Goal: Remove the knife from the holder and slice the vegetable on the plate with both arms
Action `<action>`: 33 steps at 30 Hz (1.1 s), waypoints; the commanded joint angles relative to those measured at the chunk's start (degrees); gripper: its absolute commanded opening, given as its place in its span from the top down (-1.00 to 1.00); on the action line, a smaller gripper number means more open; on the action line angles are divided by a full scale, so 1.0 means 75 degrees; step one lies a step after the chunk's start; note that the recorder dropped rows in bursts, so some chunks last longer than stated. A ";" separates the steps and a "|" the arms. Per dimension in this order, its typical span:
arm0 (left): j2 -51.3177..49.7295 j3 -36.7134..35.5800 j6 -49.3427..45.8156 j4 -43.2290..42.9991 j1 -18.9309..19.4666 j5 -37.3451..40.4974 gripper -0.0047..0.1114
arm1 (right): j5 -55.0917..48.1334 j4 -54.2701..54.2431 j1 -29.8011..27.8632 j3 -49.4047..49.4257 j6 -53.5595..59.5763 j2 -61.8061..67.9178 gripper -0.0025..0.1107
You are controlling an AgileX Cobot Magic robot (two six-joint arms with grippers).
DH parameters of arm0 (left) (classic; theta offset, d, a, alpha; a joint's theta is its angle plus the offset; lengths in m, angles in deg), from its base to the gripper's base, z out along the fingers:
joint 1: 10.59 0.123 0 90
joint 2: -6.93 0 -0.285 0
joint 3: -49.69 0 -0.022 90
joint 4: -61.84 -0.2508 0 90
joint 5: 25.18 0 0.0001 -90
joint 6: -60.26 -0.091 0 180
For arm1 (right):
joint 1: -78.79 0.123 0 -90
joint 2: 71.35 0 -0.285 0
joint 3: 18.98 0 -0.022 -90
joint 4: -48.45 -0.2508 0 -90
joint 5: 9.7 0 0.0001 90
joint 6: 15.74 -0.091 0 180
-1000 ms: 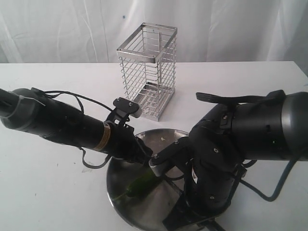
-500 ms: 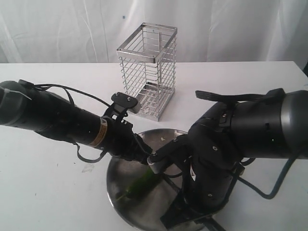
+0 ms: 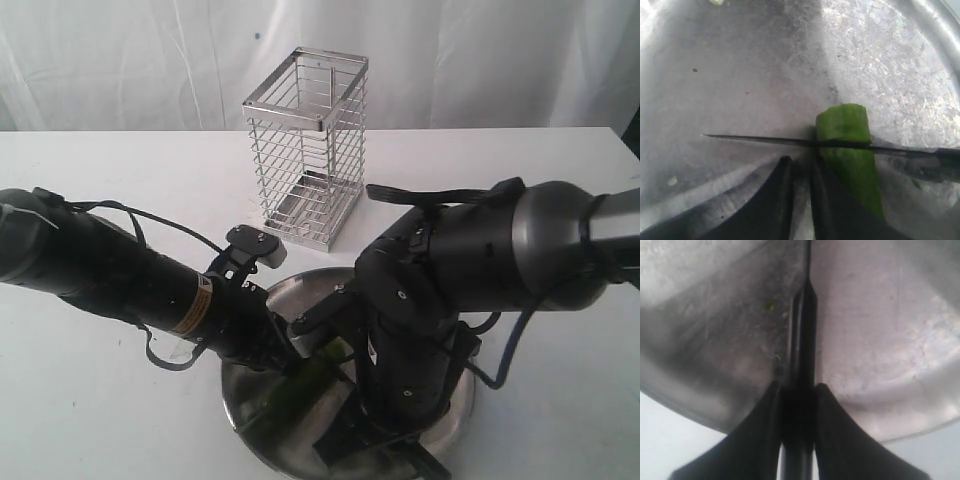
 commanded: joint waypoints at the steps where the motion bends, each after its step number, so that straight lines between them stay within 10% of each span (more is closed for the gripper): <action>1: 0.0044 -0.0046 0.0073 -0.0078 -0.0003 -0.0131 0.57 | -0.0201 0.0021 -0.0007 -0.0186 0.0142 0.0115 0.96; 33: 0.0634 -0.0047 0.0041 -0.0078 -0.0003 0.1348 0.57 | -0.0796 0.0239 -0.0007 -0.0630 0.0272 0.0393 0.96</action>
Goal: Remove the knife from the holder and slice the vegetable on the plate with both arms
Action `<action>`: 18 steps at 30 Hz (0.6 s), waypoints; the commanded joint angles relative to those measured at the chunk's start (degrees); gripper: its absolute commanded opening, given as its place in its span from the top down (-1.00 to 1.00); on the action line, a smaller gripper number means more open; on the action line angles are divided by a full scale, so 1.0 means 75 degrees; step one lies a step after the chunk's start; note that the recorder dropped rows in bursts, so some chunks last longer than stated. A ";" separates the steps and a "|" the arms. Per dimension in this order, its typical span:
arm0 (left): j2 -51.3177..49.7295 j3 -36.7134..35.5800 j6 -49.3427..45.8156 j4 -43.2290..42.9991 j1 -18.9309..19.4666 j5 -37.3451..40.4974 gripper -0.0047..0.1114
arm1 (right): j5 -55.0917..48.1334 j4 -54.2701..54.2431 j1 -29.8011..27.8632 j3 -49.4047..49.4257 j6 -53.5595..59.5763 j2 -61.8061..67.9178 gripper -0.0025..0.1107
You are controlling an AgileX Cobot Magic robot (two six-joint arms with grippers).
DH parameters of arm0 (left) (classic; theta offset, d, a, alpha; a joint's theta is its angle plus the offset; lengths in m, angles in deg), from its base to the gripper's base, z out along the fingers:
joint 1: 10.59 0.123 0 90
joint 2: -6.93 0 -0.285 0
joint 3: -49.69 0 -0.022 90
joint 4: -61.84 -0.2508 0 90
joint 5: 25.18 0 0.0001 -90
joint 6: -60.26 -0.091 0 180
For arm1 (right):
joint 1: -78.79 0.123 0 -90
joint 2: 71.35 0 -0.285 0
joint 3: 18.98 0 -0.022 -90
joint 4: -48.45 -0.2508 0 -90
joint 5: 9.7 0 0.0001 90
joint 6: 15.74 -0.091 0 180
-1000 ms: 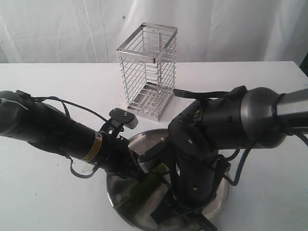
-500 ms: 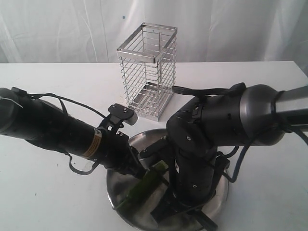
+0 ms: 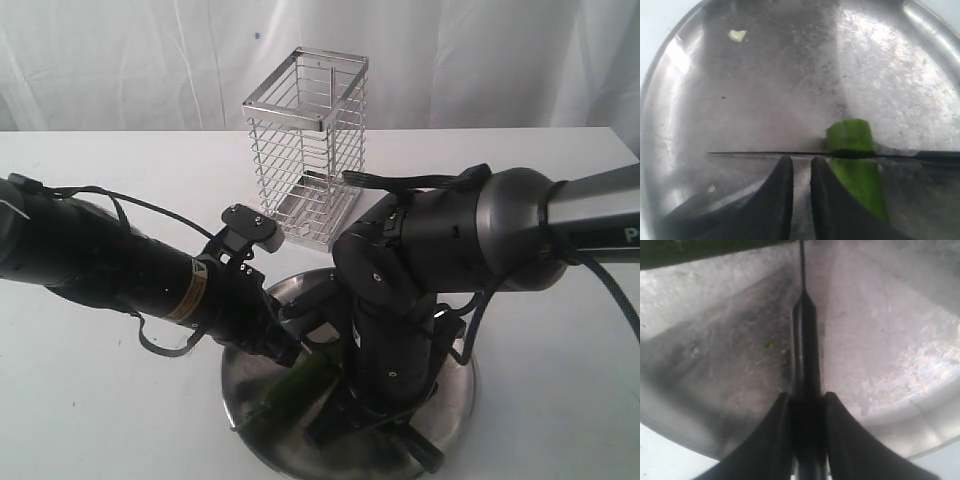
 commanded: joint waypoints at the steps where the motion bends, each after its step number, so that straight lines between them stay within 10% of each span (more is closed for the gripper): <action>1: 0.0108 0.0008 0.0087 0.0107 0.0011 0.0886 0.57 | -0.0324 0.0047 -0.0007 -0.0026 0.0126 0.0022 0.96; 18: 0.0054 0.0023 -0.1132 0.1459 0.0011 0.0676 0.57 | -0.0305 0.0005 -0.0007 -0.0026 0.0126 0.0022 0.96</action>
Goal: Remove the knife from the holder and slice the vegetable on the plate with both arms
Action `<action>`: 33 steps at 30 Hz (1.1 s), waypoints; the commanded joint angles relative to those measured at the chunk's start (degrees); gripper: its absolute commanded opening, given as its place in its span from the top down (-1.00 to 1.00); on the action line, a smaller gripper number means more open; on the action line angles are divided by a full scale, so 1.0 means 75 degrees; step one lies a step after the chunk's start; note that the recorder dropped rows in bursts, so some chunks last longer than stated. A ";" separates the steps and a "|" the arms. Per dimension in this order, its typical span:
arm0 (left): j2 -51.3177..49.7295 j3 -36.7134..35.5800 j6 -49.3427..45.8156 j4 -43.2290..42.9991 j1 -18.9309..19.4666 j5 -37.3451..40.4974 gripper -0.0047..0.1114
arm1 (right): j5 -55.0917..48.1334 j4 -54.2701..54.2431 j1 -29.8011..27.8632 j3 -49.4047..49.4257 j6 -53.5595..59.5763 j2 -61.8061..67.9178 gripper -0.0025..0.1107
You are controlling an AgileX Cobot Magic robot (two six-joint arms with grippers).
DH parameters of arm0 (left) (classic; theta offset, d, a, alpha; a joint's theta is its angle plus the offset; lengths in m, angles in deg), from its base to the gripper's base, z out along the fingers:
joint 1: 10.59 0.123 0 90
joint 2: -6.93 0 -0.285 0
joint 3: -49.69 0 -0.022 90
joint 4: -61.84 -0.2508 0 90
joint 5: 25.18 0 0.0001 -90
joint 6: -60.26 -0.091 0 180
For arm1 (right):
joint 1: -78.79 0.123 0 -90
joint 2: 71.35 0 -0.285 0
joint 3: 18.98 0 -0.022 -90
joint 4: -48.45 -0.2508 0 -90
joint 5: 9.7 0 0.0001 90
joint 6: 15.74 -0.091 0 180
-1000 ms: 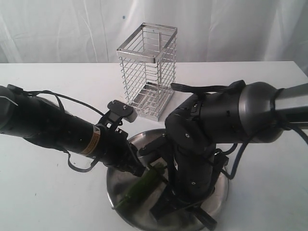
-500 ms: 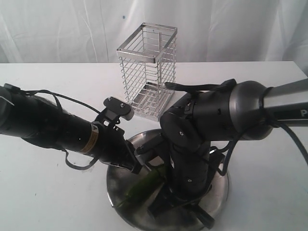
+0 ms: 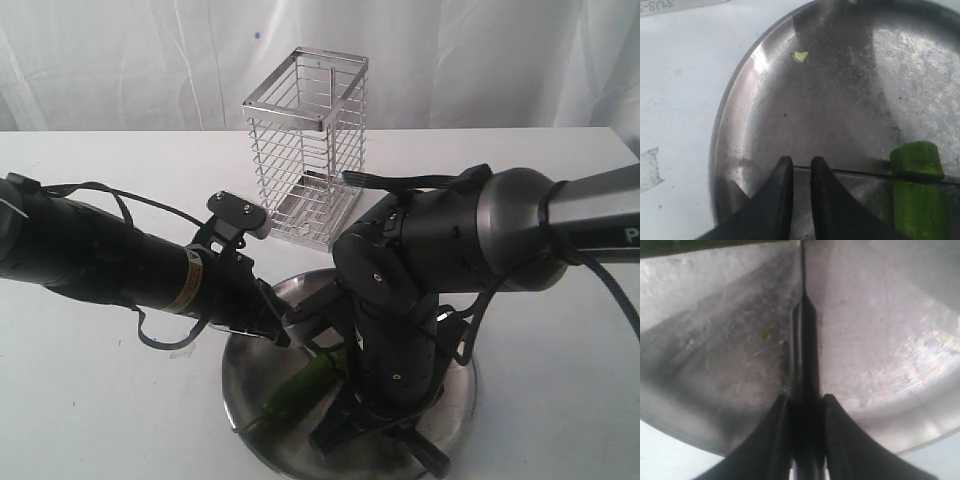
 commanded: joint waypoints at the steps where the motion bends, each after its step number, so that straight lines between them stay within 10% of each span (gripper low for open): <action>1: 0.0048 0.0028 -0.0313 0.0456 0.0011 -0.0168 0.57 | -0.0051 -0.0010 -0.0007 -0.0026 0.0107 0.0022 0.96; 21: -0.0491 0.0028 -0.0509 0.1118 0.1055 -0.1744 0.57 | -0.0037 -0.0010 -0.0007 -0.0026 0.0127 0.0022 0.96; 33: -0.0967 0.0028 -0.0620 0.1344 0.0853 -0.2272 0.57 | -0.0023 -0.0010 -0.0007 -0.0026 0.0145 0.0022 0.96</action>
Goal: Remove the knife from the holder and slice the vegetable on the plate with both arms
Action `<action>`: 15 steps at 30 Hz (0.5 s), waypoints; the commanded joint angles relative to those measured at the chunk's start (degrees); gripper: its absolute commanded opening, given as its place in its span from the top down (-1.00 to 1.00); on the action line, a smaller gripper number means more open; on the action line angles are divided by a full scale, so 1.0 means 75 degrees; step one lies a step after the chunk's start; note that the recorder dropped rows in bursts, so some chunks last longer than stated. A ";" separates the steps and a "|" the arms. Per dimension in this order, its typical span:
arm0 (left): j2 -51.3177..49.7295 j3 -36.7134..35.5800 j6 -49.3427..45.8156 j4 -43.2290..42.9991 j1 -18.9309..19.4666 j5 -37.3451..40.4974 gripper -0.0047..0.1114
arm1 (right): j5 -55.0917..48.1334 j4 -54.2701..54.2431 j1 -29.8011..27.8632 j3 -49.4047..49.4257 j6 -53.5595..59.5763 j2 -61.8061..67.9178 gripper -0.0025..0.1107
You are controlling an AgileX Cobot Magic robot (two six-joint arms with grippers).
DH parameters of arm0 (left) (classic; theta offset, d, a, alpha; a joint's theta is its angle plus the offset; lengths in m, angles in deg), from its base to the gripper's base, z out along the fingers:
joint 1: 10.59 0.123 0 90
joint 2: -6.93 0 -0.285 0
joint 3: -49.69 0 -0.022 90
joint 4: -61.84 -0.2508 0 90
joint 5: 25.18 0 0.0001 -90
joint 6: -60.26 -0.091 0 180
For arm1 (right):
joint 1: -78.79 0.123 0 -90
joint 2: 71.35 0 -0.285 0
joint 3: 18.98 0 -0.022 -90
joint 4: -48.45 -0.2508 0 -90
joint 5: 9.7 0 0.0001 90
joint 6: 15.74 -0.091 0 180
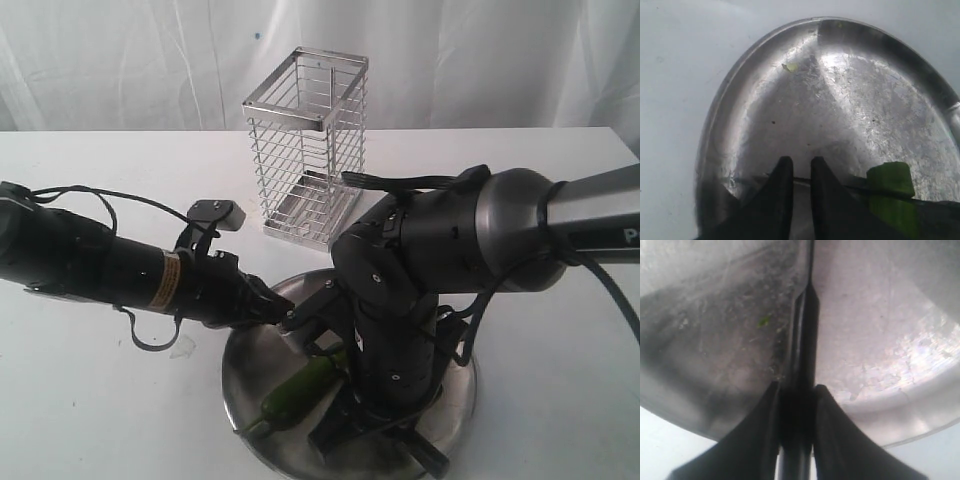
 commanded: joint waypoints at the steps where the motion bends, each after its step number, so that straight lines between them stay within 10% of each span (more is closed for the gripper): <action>1: -0.0270 0.0028 -0.0195 0.0217 -0.0250 0.0034 0.57 | -0.0039 -0.0010 -0.0007 -0.0026 0.0145 0.0022 0.96; 15: -0.0690 0.0028 -0.0394 0.0489 -0.0659 0.0820 0.57 | -0.0338 -0.0931 -0.0007 -0.0026 0.0718 0.0022 0.96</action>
